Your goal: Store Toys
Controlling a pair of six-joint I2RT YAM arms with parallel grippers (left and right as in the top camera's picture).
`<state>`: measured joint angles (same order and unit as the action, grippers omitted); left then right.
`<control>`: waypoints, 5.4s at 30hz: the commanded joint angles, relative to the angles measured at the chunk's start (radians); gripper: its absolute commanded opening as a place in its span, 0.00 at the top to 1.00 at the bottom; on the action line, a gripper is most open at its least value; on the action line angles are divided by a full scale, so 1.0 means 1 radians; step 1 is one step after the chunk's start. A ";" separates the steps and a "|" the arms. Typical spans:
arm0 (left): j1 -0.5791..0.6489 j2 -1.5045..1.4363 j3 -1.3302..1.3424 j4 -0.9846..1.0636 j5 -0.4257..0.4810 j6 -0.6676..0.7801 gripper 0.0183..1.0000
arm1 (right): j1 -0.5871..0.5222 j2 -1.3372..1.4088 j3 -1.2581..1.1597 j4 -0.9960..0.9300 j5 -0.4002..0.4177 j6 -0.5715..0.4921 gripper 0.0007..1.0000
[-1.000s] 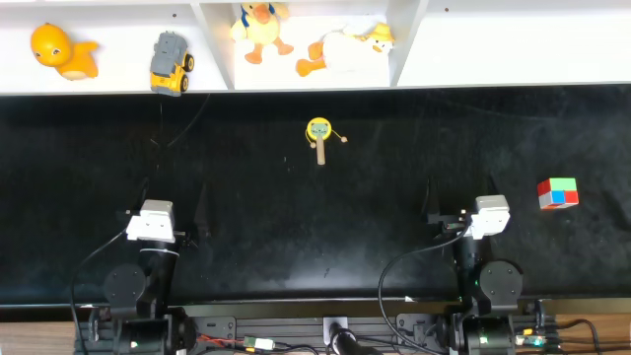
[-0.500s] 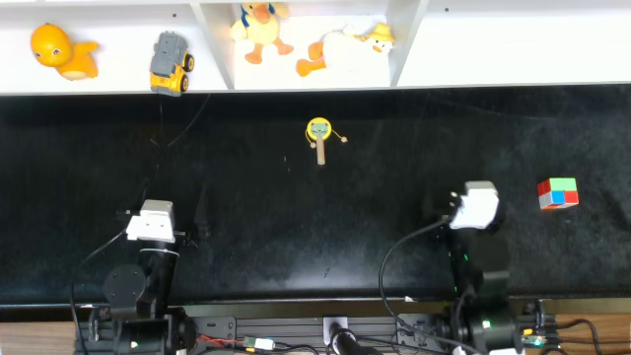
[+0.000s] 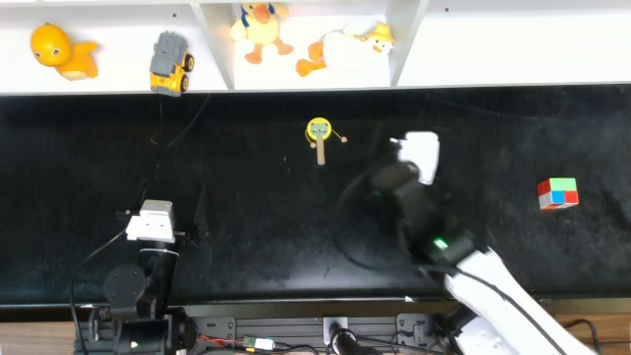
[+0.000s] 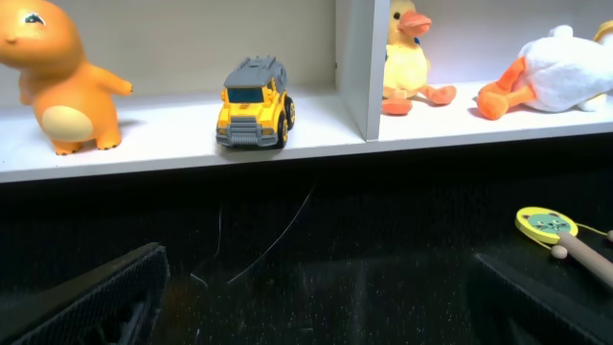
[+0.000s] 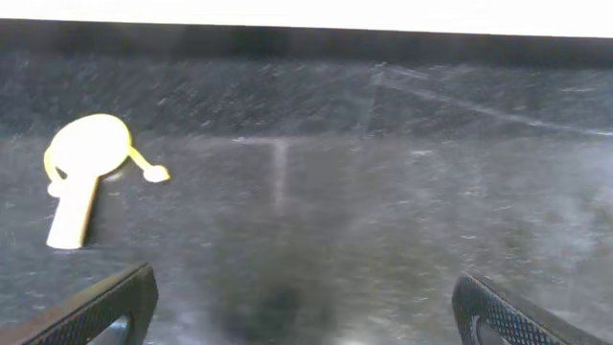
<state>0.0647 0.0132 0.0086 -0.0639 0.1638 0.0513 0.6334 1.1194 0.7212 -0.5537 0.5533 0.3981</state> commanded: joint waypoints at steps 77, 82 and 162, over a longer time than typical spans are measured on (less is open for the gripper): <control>-0.010 -0.011 0.000 -0.006 -0.008 0.001 0.00 | -0.006 0.342 0.153 0.004 -0.172 0.112 0.96; -0.010 -0.011 0.000 -0.006 -0.008 0.001 0.00 | -0.161 0.137 0.074 -0.035 -0.227 -0.076 0.96; -0.010 -0.011 0.000 -0.006 -0.008 0.001 0.00 | -0.657 0.054 0.119 -0.153 -0.298 -0.439 0.01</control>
<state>0.0647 0.0132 0.0086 -0.0643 0.1604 0.0513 -0.0208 1.1790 0.8440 -0.7082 0.2287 -0.0410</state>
